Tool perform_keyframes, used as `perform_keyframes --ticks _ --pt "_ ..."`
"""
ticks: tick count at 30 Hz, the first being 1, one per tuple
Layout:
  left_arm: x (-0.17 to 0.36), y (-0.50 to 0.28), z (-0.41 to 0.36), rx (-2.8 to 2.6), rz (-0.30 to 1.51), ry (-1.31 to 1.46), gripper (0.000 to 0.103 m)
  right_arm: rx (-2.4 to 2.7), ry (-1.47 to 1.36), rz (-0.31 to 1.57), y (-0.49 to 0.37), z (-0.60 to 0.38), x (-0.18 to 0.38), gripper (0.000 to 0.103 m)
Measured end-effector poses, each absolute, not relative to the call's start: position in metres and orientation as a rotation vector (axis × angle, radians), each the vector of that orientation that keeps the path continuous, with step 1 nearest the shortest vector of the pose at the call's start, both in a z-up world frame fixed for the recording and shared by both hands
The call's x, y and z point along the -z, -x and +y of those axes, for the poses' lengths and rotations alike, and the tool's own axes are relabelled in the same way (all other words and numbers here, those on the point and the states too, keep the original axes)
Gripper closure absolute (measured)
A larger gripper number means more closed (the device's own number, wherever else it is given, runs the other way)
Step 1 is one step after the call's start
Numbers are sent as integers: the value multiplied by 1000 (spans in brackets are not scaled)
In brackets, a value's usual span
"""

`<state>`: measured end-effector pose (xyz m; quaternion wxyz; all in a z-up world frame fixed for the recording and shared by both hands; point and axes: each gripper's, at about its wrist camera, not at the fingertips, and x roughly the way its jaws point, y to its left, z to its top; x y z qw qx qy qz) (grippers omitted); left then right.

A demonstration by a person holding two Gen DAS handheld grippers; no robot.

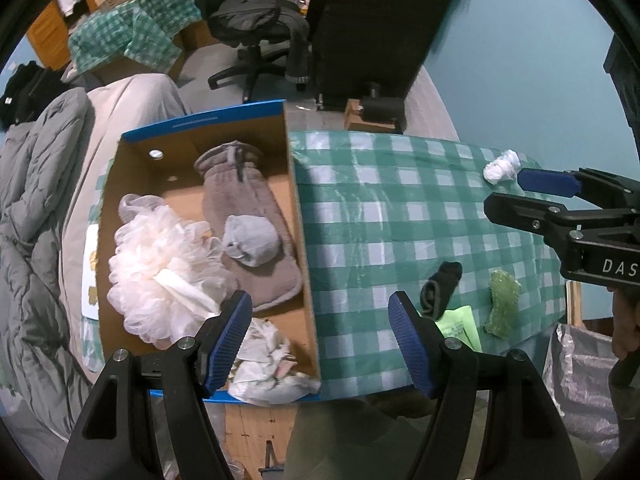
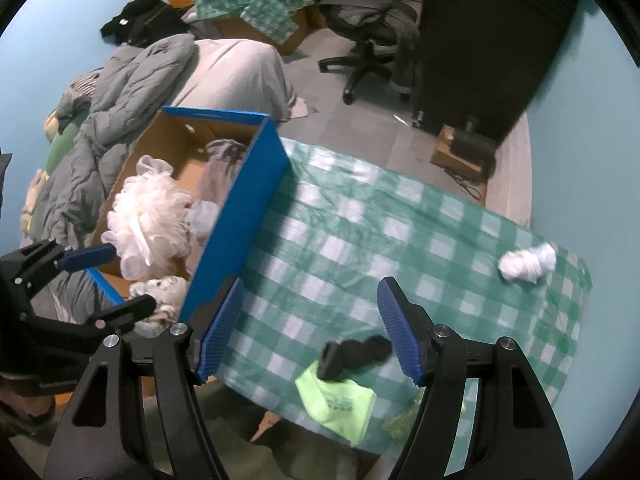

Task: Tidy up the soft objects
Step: 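Move both tools back over the table toward the green cloth and scrubber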

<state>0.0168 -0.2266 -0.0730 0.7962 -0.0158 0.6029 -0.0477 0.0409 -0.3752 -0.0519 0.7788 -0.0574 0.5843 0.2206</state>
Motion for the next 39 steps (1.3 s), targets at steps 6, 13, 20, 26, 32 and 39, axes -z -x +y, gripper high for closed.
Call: perform_keyframes --ticks 6,13,20,26,32,39 --pt "79 -17 -251 143 1312 -3 31 -420 98 1286 -33 -407 60 31" --pt "94 -13 -284 206 1351 -50 31 -350 70 1319 -23 -446 71 30" --pt "113 -9 -313 264 1399 -86 30 -278 30 1343 -8 -483 82 30" --pt "132 -4 -335 289 1436 -108 30 -212 -10 1372 5 -514 99 30" --pt "148 0 -349 283 1466 -87 25 -163 -39 1405 19 -538 121 30" --pt "170 5 -358 267 1501 -28 21 -139 -38 1435 30 -552 153 30"
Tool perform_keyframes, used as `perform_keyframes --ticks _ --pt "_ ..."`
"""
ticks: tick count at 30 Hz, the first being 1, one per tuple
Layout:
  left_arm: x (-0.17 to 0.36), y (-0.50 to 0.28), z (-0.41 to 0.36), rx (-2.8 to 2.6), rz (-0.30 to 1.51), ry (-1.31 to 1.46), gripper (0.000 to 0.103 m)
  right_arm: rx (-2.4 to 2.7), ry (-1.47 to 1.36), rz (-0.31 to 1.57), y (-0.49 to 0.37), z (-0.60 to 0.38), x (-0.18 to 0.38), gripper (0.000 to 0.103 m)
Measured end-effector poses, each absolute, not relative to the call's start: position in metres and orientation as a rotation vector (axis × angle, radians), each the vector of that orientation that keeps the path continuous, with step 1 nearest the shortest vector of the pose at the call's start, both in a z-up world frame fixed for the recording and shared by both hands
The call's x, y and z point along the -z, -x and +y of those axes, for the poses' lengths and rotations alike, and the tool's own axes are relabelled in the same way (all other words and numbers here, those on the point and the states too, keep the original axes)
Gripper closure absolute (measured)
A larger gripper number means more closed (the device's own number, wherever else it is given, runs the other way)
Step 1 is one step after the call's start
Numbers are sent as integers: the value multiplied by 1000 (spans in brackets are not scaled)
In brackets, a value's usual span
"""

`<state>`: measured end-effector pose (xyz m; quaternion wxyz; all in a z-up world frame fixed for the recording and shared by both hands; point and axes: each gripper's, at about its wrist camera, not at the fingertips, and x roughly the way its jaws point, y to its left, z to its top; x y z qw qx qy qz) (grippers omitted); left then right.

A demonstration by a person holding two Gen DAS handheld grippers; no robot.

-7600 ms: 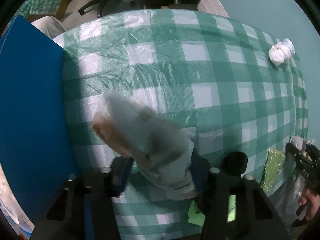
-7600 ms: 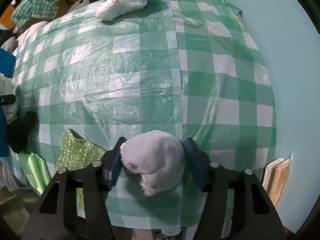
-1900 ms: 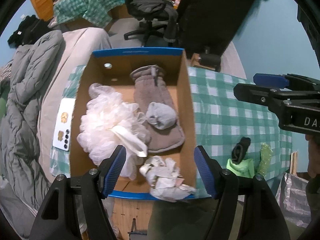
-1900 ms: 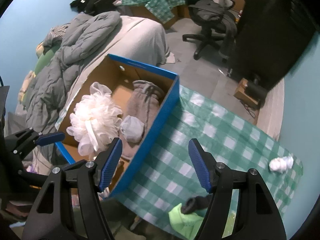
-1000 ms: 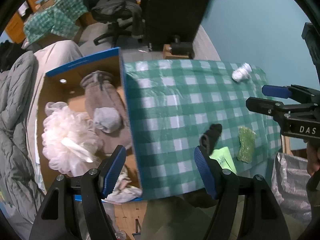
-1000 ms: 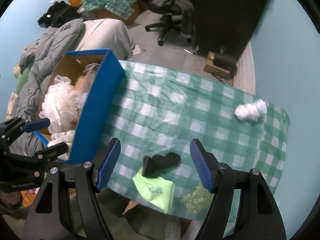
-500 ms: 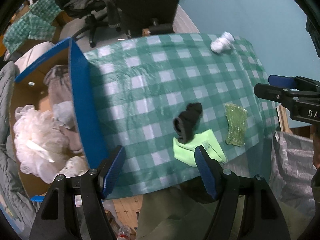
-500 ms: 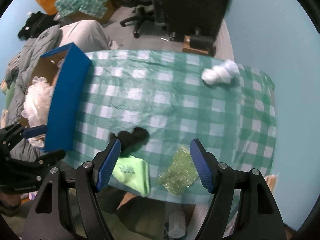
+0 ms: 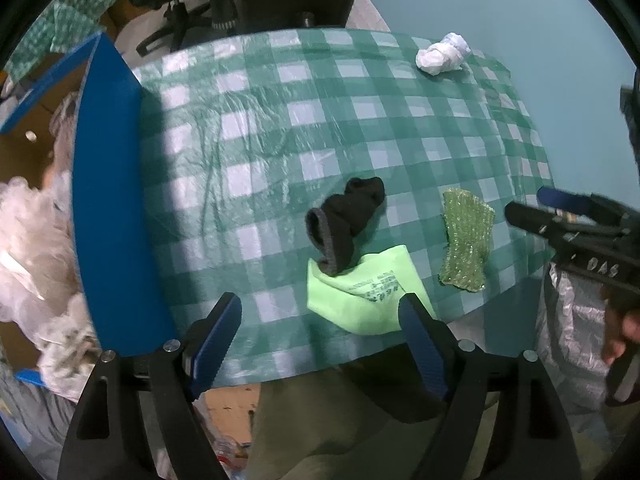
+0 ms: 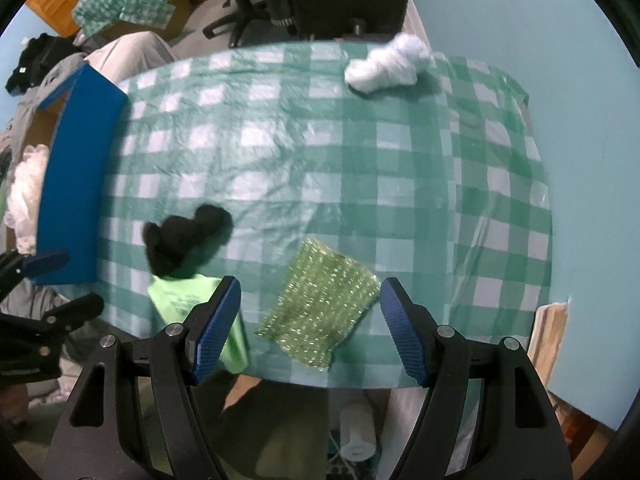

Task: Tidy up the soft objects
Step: 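Move both tools back over the table toward the green cloth and scrubber, then grasp the lime-green cloth with the left tool while the right tool grasps the green scrubber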

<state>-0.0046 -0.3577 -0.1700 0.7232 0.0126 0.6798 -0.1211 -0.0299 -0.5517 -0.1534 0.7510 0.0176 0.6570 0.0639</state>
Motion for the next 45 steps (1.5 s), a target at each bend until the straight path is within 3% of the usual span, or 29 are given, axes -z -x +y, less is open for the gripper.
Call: perform_keyframes --ticks 12,29,31,36,39,45 --pt "209 17 -364 179 1565 142 21 -136 -58 1493 44 -554 211 28" --pt "239 26 -407 157 1618 41 21 -132 -23 1512 49 -555 245 28" --pt "242 25 -413 152 1621 26 15 -140 -15 1505 51 -556 246 31" --pt "251 22 -424 143 1627 1 15 -151 32 1476 54 -559 244 63" --pt "253 21 -432 145 1622 -11 15 -164 19 1477 54 -566 243 76" --pt "262 20 -449 150 1643 -37 15 -189 24 1474 50 -569 243 82"
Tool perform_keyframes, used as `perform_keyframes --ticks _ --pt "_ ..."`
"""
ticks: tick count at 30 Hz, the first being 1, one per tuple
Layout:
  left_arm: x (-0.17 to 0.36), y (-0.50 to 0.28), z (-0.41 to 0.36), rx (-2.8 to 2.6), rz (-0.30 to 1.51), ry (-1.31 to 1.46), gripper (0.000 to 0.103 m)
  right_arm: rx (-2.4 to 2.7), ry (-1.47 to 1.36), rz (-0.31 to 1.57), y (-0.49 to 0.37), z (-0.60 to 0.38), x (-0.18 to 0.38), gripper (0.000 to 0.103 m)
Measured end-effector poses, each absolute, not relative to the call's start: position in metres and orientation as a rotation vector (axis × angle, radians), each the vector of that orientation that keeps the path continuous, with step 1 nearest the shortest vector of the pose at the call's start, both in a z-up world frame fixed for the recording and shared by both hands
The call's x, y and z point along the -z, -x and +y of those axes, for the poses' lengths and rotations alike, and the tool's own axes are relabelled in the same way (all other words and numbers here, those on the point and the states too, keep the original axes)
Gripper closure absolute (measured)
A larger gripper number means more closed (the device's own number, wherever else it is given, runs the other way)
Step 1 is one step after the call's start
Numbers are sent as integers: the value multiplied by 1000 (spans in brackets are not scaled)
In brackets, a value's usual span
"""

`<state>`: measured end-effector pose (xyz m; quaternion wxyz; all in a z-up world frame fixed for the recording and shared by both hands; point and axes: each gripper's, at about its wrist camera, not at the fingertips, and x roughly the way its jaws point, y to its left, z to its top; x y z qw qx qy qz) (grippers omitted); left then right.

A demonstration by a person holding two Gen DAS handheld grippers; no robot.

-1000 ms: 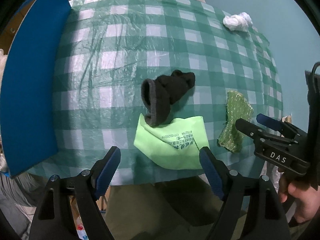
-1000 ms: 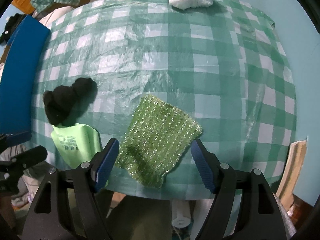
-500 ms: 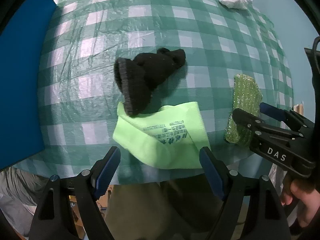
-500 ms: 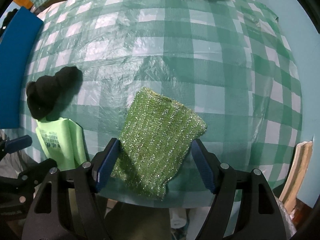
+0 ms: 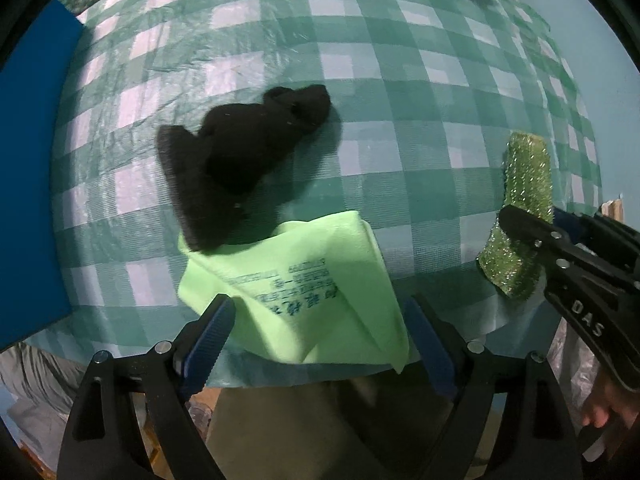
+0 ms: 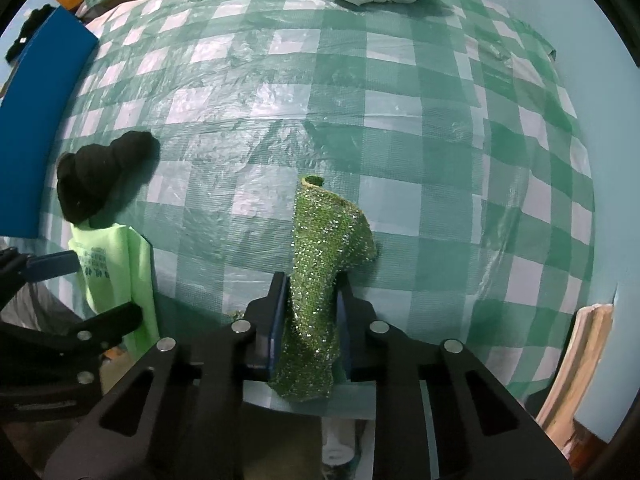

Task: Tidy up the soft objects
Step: 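Grasp the lime-green cloth with the left tool while the right tool grasps the green scrubber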

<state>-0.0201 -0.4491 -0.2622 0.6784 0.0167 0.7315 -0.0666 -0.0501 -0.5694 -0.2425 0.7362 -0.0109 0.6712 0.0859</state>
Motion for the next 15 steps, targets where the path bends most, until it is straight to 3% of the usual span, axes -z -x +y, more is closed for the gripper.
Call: perform_keyframes --ticks 3,8,11,14,15 --pt "270 20 -454 147 1650 -66 16 -202 30 1467 48 -573 239 83" --pt "272 24 -452 137 1634 -75 27 -208 32 1459 45 -574 229 83" --pt "270 26 -449 131 1621 -87 42 -210 24 1458 42 -571 226 83" --pt "267 29 -442 135 1604 -94 67 -223 28 1448 40 -569 220 83" --pt "265 29 -440 140 1603 -86 80 -227 31 1446 40 -569 219 83"
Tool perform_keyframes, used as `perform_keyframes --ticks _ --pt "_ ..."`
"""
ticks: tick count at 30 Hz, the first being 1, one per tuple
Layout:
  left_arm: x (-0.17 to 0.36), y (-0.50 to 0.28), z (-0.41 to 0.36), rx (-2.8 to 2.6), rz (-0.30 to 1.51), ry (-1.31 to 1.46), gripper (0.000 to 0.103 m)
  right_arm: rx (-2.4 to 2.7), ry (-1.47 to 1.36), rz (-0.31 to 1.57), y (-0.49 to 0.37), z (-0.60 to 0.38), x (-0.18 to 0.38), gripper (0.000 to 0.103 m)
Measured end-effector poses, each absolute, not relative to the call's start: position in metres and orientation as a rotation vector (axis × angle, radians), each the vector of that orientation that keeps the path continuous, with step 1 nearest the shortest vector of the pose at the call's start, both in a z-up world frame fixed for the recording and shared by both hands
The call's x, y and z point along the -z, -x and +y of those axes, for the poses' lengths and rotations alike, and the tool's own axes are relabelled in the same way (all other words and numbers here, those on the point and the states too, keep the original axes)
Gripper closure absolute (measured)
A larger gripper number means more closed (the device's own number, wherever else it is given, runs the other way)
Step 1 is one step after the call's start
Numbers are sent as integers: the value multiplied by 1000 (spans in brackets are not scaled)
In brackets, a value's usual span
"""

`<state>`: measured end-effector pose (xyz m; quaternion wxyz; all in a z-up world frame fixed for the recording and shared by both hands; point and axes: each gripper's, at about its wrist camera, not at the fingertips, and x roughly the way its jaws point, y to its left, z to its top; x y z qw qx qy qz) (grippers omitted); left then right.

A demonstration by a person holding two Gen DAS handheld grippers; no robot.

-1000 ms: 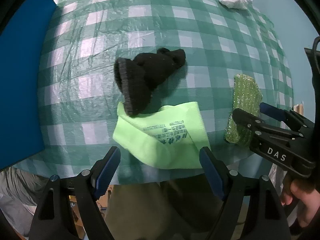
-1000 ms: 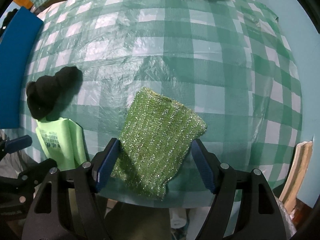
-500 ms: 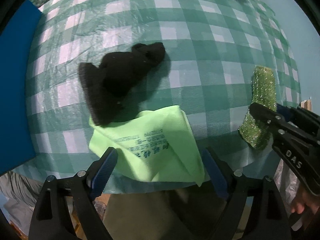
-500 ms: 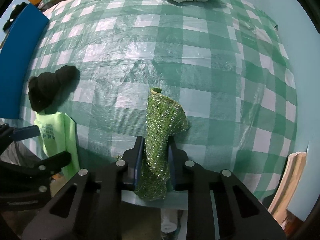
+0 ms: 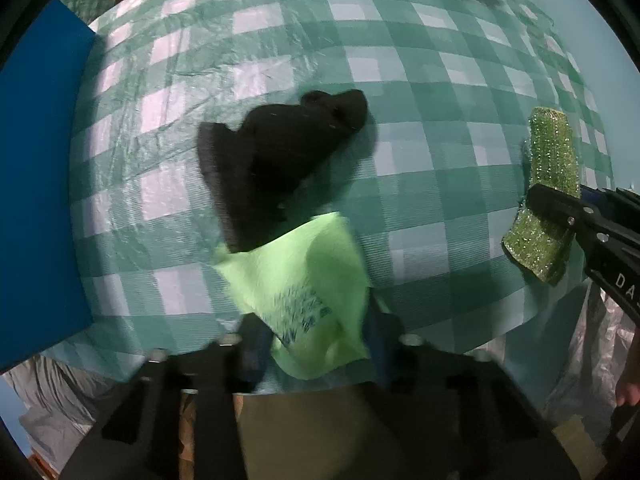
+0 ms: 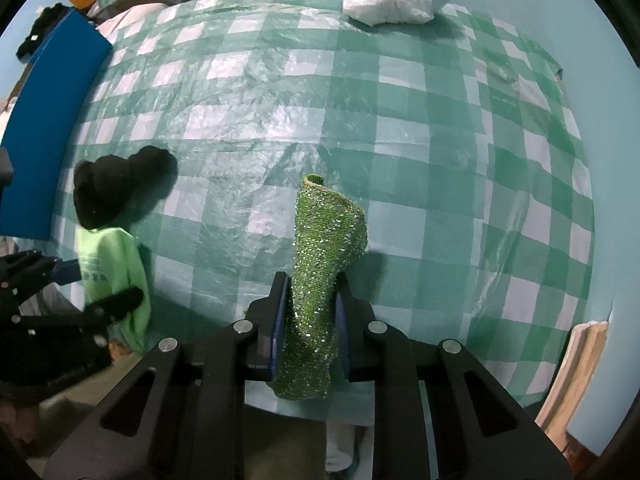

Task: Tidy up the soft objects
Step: 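Grasp the lime-green cloth with the left tool while the right tool grasps the green scrubber, then carry the lime-green cloth and green scrubber toward the cardboard box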

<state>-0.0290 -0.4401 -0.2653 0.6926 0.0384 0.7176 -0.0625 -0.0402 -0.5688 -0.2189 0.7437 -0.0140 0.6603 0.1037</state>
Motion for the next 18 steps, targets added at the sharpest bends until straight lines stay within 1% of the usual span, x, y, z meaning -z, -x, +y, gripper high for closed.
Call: perform_keyframes --ticks 1,3,12,18 --pt "265 29 -437 146 1605 -75 87 -232 31 1445 40 -568 218 83" --pt "264 28 -429 150 1598 -66 91 -240 31 1442 41 -567 215 83" --pt "248 12 -388 135 1521 -19 94 -274 41 1412 42 -562 207 83" --pt "230 -1 -384 163 1467 -52 95 -293 65 1386 37 -552 194 86"
